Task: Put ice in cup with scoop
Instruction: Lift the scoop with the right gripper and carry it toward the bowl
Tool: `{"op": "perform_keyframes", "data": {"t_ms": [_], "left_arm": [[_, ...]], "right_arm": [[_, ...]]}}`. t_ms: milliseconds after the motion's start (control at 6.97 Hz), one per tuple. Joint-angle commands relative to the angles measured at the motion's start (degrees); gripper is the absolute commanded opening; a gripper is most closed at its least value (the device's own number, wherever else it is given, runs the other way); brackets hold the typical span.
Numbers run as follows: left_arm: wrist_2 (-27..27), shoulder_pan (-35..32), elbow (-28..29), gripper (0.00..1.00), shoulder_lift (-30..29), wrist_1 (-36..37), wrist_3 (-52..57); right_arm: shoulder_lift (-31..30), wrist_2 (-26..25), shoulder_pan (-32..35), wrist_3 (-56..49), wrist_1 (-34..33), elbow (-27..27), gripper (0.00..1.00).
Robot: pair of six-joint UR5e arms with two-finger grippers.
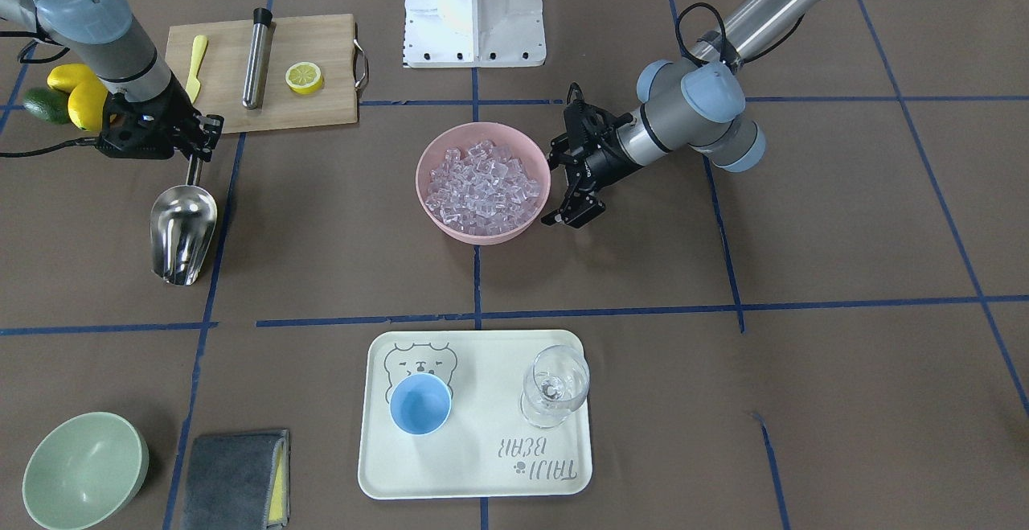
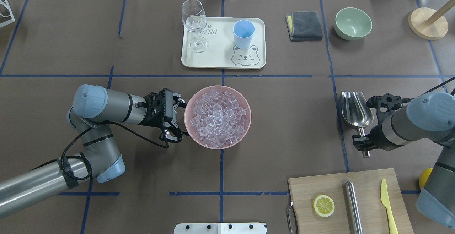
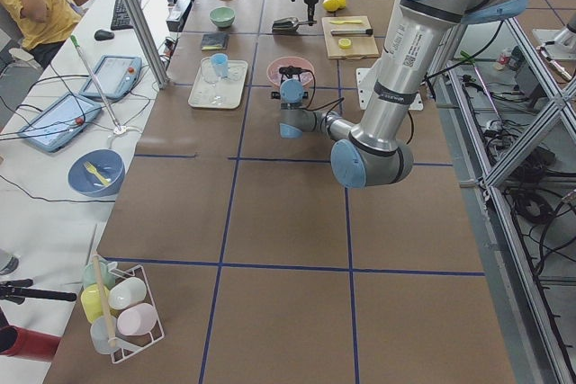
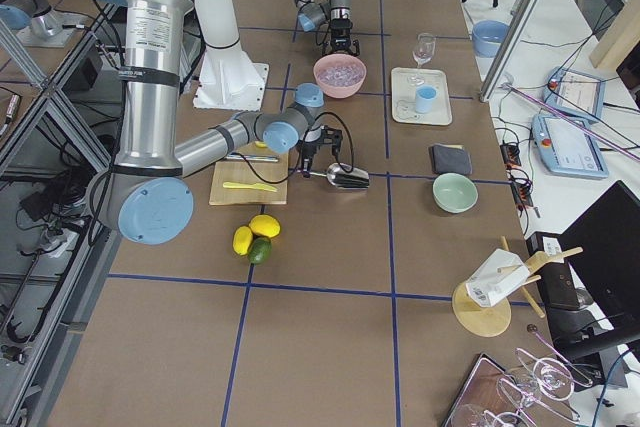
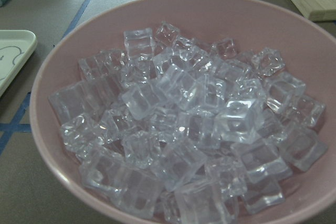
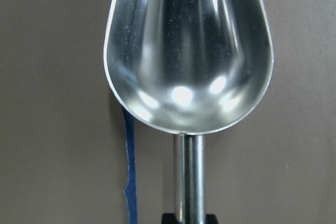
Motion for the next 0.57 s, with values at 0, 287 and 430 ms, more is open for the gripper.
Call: {"op": "perform_keyframes", "data": {"t_ms": [0,287,430], "left_arm": [[0.1,0.0,0.0,1.0,0.0,0.0,0.0],[0.2,0.1,0.0,1.0,0.0,0.0,0.0],[0.2,0.1,0.0,1.0,0.0,0.0,0.0]], "right_arm": [[0.5,-0.5,0.0,-0.4,0.0,1.0,0.0],[0.9,-2.4,-1.7,-4.1,-0.3,2.2,0.0],[1.2,-7.0,-1.1,-14.7,-0.3,2.9,0.0]]}}
